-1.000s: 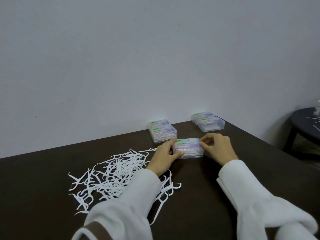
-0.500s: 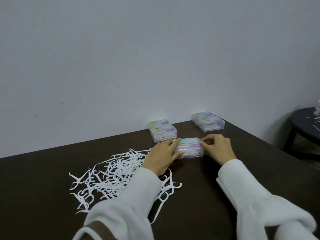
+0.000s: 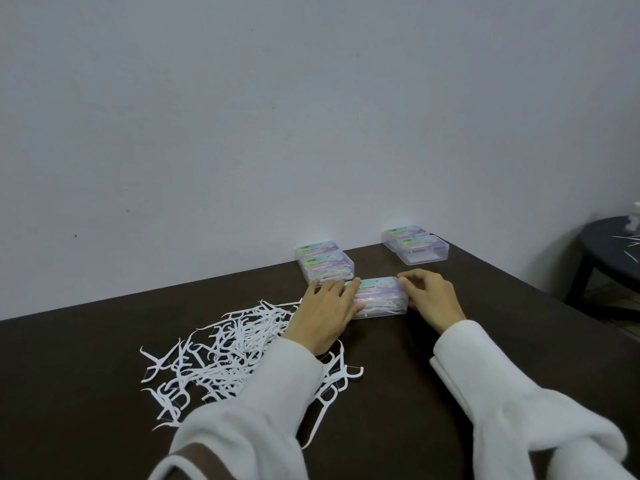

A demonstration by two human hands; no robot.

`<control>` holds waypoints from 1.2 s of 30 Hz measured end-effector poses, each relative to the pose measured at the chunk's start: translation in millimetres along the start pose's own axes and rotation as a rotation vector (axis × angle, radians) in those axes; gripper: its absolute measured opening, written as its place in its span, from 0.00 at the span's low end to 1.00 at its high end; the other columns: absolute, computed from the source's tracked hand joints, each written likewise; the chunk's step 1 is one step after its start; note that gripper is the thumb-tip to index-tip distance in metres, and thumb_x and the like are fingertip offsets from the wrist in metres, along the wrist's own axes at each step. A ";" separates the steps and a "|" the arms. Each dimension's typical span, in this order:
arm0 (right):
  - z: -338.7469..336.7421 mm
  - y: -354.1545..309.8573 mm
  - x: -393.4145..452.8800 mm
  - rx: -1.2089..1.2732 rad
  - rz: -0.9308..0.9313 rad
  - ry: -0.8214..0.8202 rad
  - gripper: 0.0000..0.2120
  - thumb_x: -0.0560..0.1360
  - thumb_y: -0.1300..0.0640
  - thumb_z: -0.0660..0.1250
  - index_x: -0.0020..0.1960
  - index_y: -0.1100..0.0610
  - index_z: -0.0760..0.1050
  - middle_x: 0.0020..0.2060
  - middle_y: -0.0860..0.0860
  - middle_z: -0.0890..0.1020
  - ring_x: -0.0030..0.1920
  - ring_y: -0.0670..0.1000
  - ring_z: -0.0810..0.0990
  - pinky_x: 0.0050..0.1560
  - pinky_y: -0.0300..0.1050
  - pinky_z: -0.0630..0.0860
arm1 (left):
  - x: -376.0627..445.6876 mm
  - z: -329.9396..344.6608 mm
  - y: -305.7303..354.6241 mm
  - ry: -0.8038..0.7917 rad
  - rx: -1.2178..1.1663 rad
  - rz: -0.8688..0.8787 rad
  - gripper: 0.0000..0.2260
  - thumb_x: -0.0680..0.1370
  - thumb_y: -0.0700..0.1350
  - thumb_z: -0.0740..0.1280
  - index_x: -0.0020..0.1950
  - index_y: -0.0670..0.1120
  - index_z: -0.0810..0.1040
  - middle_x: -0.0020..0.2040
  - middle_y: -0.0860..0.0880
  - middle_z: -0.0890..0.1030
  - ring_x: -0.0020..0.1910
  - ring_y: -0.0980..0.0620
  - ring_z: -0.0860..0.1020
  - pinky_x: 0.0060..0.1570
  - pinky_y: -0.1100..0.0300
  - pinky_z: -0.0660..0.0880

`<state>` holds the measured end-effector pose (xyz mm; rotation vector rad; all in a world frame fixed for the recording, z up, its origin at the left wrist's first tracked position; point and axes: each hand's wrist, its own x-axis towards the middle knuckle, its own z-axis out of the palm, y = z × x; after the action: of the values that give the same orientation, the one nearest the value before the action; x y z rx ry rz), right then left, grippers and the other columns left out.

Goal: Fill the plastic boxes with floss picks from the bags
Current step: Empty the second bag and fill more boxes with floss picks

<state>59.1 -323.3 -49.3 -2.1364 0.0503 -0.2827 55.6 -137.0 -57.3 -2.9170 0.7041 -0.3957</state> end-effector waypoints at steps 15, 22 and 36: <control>0.5 -0.7 -2.1 -0.013 -0.007 -0.065 0.14 0.79 0.56 0.60 0.63 0.57 0.71 0.62 0.54 0.75 0.61 0.52 0.74 0.57 0.42 0.69 | -2.9 -1.4 1.5 0.150 -0.425 -0.110 0.19 0.79 0.54 0.58 0.71 0.55 0.67 0.67 0.53 0.74 0.66 0.53 0.68 0.66 0.56 0.60; 0.7 -0.3 -0.4 -0.021 0.011 -0.085 0.15 0.78 0.58 0.61 0.64 0.58 0.69 0.63 0.56 0.74 0.62 0.53 0.74 0.58 0.42 0.71 | -2.6 -4.0 0.9 0.091 -0.248 -0.002 0.21 0.82 0.54 0.53 0.75 0.55 0.60 0.74 0.50 0.65 0.73 0.53 0.61 0.73 0.54 0.49; 8.9 1.3 -1.8 -0.224 -0.095 -0.046 0.11 0.80 0.56 0.58 0.58 0.50 0.75 0.61 0.53 0.73 0.58 0.52 0.74 0.52 0.41 0.67 | 2.1 -7.5 0.3 0.017 -0.084 0.053 0.21 0.83 0.54 0.49 0.77 0.54 0.56 0.75 0.48 0.62 0.73 0.50 0.61 0.71 0.55 0.52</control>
<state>59.4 -316.4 -55.4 -2.3708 -0.0489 -0.2949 55.2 -138.6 -49.7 -2.9694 0.8180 -0.3947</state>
